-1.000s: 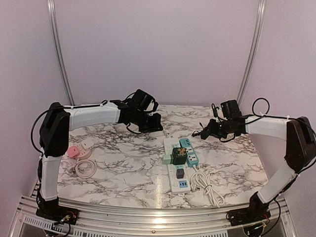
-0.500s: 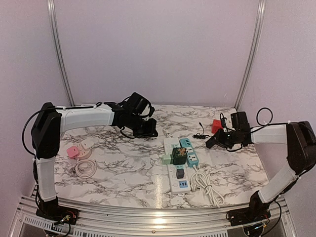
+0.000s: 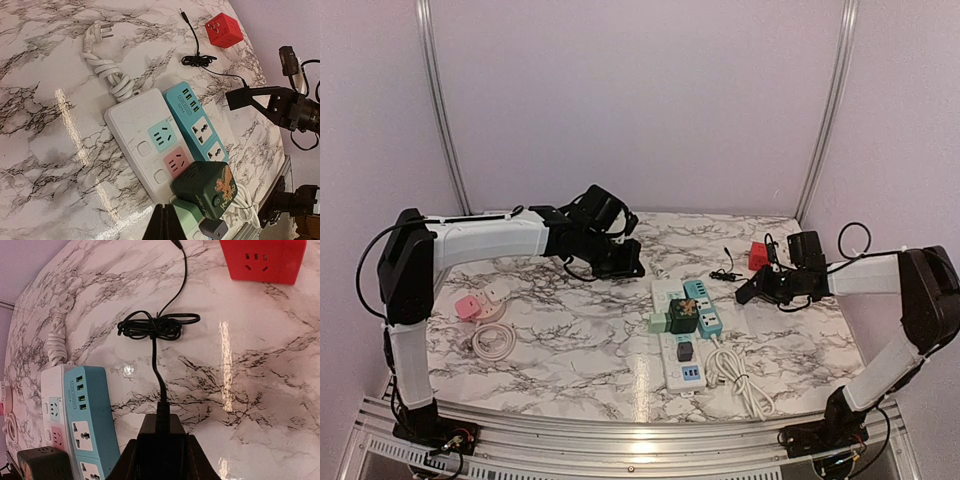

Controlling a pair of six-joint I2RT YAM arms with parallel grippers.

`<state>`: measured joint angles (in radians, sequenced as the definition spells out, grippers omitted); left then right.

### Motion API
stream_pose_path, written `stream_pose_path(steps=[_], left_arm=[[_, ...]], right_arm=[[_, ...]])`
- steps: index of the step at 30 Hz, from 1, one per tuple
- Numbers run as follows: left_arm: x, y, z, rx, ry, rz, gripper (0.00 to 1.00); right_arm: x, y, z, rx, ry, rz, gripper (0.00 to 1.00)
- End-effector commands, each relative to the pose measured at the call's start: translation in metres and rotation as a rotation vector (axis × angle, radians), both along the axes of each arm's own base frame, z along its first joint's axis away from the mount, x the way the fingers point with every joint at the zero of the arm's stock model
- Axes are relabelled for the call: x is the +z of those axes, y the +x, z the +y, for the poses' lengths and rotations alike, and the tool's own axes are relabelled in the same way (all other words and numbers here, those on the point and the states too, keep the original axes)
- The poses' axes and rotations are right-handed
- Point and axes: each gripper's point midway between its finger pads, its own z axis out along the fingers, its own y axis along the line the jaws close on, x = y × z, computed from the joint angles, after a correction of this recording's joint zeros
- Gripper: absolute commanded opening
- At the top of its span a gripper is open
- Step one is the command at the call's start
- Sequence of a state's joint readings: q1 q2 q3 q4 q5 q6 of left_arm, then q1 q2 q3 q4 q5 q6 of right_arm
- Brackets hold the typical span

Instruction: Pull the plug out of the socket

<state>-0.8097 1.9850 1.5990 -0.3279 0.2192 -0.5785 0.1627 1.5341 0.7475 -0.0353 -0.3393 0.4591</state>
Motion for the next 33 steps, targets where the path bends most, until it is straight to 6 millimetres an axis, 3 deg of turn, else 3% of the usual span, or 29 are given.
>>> stream_pose_path(steps=[1, 9, 19, 27, 33], left_arm=[[0.009, -0.011, 0.007, -0.016, 0.010, -0.007, 0.00], [0.011, -0.014, 0.009, -0.012, 0.011, -0.009, 0.00], [0.006, -0.019, 0.010, -0.016, 0.016, -0.003, 0.00], [0.004, -0.018, 0.010, -0.016, 0.018, -0.001, 0.00], [0.001, -0.020, 0.010, -0.022, 0.017, 0.004, 0.00]], right_arm=[[-0.002, -0.003, -0.003, -0.002, 0.006, -0.010, 0.10], [-0.006, -0.008, -0.008, -0.016, -0.010, -0.002, 0.16], [-0.006, -0.012, -0.019, -0.046, -0.073, 0.008, 0.45], [-0.002, -0.013, -0.029, -0.068, -0.130, 0.020, 0.51], [0.014, -0.014, -0.029, -0.074, -0.193, -0.003, 0.55]])
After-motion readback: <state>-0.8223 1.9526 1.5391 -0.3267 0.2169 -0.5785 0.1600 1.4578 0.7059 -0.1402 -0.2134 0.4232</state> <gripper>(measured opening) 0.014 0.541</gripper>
